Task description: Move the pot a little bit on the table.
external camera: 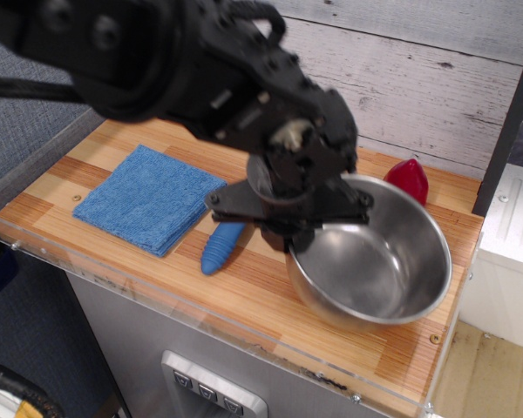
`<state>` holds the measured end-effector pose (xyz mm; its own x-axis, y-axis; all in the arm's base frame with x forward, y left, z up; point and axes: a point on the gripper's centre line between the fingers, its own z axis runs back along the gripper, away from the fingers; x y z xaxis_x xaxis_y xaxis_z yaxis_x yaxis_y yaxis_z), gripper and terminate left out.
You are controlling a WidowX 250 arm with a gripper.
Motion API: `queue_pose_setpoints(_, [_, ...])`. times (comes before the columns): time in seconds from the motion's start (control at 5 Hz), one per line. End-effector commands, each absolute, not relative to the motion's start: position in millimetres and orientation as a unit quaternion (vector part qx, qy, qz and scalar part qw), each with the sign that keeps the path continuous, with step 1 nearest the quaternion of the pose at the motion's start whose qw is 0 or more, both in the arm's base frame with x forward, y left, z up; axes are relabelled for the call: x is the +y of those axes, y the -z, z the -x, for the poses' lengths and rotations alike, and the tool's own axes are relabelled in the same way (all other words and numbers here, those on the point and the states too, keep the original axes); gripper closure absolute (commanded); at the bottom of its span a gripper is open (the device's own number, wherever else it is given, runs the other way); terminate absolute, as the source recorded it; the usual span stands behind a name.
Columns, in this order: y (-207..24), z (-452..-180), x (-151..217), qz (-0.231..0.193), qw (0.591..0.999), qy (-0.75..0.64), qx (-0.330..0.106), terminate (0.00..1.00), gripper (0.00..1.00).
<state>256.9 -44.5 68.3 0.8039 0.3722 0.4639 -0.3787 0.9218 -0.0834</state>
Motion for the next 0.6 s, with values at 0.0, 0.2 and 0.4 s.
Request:
queue_pose_setpoints(0.0, [-55.5, -253.3, -51.7, -0.002, 0.951, -0.206, -0.231, 0.0, 1.0])
queue_pose_setpoints(0.2, [-50.7, -254.4, -50.0, -0.007, 0.951, -0.224, -0.215, 0.0, 0.0])
queue_pose_setpoints(0.4, [-49.6, -256.5, -50.1, -0.012, 0.948, -0.235, -0.213, 0.0, 0.0])
